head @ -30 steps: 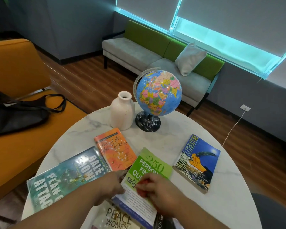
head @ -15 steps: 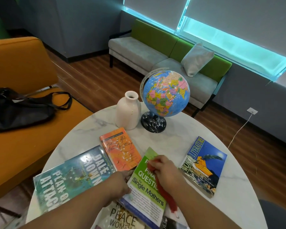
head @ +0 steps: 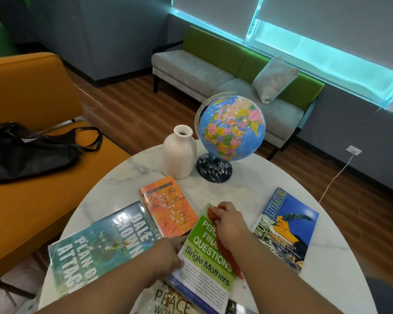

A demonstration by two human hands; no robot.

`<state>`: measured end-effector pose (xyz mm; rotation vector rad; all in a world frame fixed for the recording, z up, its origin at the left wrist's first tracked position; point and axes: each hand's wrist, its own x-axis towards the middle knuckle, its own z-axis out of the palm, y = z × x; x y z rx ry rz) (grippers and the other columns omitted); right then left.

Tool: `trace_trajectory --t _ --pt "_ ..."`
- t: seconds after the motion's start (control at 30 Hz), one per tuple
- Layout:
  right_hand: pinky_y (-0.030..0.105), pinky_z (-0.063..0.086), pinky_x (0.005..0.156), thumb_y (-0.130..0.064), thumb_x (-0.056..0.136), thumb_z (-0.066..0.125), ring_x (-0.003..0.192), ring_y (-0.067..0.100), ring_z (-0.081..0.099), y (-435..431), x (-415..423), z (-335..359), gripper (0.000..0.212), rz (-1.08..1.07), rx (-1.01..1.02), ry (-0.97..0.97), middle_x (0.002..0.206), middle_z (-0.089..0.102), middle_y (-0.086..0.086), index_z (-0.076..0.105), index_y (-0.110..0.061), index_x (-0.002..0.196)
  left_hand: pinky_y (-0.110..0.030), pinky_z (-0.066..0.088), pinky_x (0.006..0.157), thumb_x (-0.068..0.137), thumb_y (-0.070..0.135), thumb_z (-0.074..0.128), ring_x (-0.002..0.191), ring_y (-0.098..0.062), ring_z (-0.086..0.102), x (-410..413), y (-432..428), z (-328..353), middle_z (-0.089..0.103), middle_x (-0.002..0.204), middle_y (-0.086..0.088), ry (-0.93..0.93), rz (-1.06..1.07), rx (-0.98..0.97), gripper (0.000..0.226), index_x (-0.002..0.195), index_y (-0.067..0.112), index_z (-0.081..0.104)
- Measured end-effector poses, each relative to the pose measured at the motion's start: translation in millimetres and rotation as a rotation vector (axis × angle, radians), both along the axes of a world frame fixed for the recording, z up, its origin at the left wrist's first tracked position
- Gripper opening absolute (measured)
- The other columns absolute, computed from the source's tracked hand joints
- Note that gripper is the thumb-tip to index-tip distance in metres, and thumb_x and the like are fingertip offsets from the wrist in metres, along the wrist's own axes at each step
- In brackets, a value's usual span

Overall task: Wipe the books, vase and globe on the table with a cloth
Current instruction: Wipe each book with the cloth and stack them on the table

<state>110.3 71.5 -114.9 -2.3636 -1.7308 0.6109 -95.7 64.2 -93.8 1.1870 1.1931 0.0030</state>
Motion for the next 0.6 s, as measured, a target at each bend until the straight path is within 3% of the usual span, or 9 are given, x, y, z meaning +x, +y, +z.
trace_trajectory --t 0.1,0.2,0.27,0.37,0.43,0.53,0.6 --pt "0.033 0.042 0.102 -0.023 0.097 0.047 0.116 0.018 0.047 -6.4 -23.6 6.7 0.032 0.115 0.075 0.025 0.133 0.041 -0.010 0.056 -0.030 0.127 -0.026 0.058 0.065 0.086 -0.007 0.059 0.091 -0.018 0.070 -0.2 -1.1 0.2 0.070 0.108 -0.002 0.018 -0.003 0.007 0.066 0.140 0.028 0.045" --pt "0.026 0.040 0.104 -0.025 0.097 0.052 0.114 0.005 0.049 -37.6 -40.4 22.6 0.032 0.371 0.071 0.219 0.130 0.048 -0.015 0.058 -0.029 0.128 -0.032 0.060 0.074 0.086 -0.005 0.060 0.091 -0.019 0.070 0.3 -1.4 -1.0 0.070 0.106 -0.001 0.048 -0.011 0.019 0.059 0.134 0.028 0.052" --pt "0.022 0.035 0.107 -0.024 0.095 0.054 0.116 0.001 0.045 -49.9 -28.0 23.2 0.036 0.445 0.041 0.213 0.133 0.047 -0.015 0.059 -0.031 0.131 -0.031 0.059 0.076 0.086 -0.003 0.061 0.093 -0.019 0.069 0.0 -2.5 -0.1 0.069 0.108 -0.002 0.059 -0.021 0.033 0.061 0.137 0.029 0.050" --pt "0.018 0.036 0.103 -0.023 0.096 0.052 0.113 0.008 0.050 -53.4 8.4 13.3 0.037 0.181 0.022 0.057 0.133 0.045 -0.015 0.059 -0.034 0.131 -0.025 0.057 0.065 0.090 0.000 0.058 0.092 -0.018 0.069 0.6 -3.9 4.1 0.067 0.115 -0.003 0.024 -0.003 0.006 0.063 0.142 0.030 0.040" --pt "0.023 0.038 0.104 -0.021 0.096 0.049 0.114 0.015 0.050 -55.5 7.3 7.7 0.039 0.072 0.023 -0.060 0.135 0.042 -0.013 0.055 -0.034 0.133 -0.028 0.058 0.064 0.094 0.004 0.053 0.088 -0.019 0.071 1.0 -2.9 8.8 0.068 0.112 -0.004 -0.012 0.027 -0.021 0.053 0.139 0.029 0.045" --pt "0.023 0.035 0.108 -0.017 0.096 0.050 0.122 0.016 0.047 -63.5 -29.5 8.4 0.041 0.161 0.098 0.072 0.137 0.041 -0.010 0.054 -0.027 0.136 -0.041 0.060 0.075 0.096 0.000 0.044 0.090 -0.028 0.072 0.9 -0.8 12.4 0.072 0.102 -0.013 -0.097 0.099 -0.104 0.039 0.125 0.022 0.060" --pt "0.018 0.032 0.107 -0.022 0.097 0.047 0.122 0.015 0.047 -75.9 -52.0 12.5 0.038 0.332 0.125 0.162 0.137 0.046 -0.003 0.056 -0.021 0.134 -0.041 0.058 0.071 0.094 -0.007 0.040 0.092 -0.037 0.070 -1.5 -0.5 11.4 0.072 0.100 -0.020 -0.161 0.137 -0.161 0.042 0.118 0.016 0.066"
